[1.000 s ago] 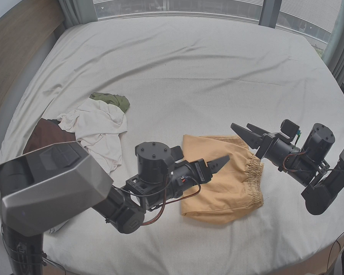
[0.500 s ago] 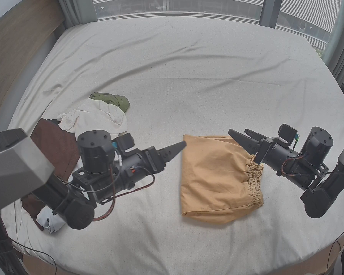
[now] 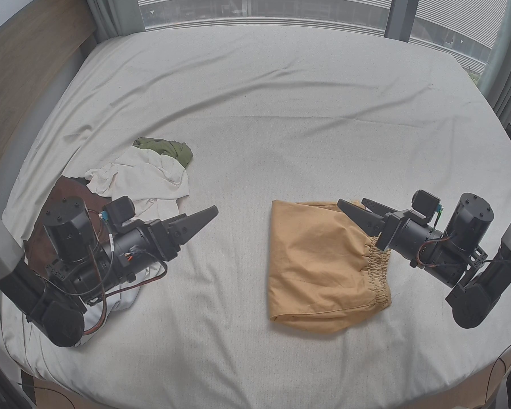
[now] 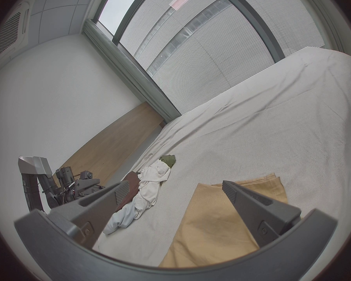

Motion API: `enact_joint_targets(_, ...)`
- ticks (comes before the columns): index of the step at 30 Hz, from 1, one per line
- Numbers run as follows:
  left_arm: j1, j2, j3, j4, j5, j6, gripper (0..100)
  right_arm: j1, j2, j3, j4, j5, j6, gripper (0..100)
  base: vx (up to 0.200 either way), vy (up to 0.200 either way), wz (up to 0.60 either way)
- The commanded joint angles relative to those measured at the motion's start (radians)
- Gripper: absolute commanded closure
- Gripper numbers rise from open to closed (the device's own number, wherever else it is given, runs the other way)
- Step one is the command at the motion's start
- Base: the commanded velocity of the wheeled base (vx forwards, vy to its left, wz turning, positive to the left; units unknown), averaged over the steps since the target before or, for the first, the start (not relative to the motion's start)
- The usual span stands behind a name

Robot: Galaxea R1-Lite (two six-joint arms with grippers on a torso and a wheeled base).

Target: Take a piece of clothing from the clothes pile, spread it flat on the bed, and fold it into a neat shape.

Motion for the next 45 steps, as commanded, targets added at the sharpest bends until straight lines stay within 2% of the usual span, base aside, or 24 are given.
enact_joint_targets(1, 0.032, -0.017, 0.025, -0.001, -0.003, 0.022, 0, -0.001, 0.016, 0.008, 0.0, -0.001, -0.001, 0, 0.0, 0.0, 0.0)
enact_joint_targets(7, 0.035, 0.017, 0.101, -0.018, -0.001, 0.149, 0, -0.01, 0.032, 0.028, 0.008, -0.001, -0.01, 0, 0.0, 0.0, 0.0)
enact_joint_targets(9, 0.042, 0.047, 0.138, -0.059, -0.004, 0.206, 0, -0.013, 0.03, 0.046, 0.017, -0.001, -0.013, 0, 0.0, 0.0, 0.0)
enact_joint_targets(14, 0.043, 0.119, 0.183, -0.168, -0.018, 0.276, 0, -0.015, 0.026, 0.078, 0.071, -0.001, -0.044, 0, 0.0, 0.0, 0.0)
enact_joint_targets(16, 0.048, 0.135, 0.187, -0.168, -0.024, 0.307, 0, -0.016, 0.029, 0.08, 0.08, -0.001, -0.059, 0, 0.0, 0.0, 0.0)
enact_joint_targets(18, 0.061, 0.164, 0.198, -0.165, -0.029, 0.376, 0, -0.03, 0.03, 0.089, 0.095, -0.001, -0.073, 0, 0.0, 0.0, 0.0)
enact_joint_targets(21, 0.063, 0.176, 0.209, -0.165, -0.032, 0.428, 0, -0.052, 0.023, 0.106, 0.164, -0.001, -0.098, 0, 0.0, 0.0, 0.0)
enact_joint_targets(28, 0.057, 0.19, 0.22, -0.165, -0.032, 0.431, 0, -0.118, 0.026, 0.155, 0.292, -0.001, -0.2, 0, 0.0, 0.0, 0.0)
enact_joint_targets(45, 0.049, 0.207, 0.232, -0.165, -0.03, 0.433, 0, -0.199, 0.076, 0.149, 0.45, -0.002, -0.203, 0, 0.0, 0.0, 0.0)
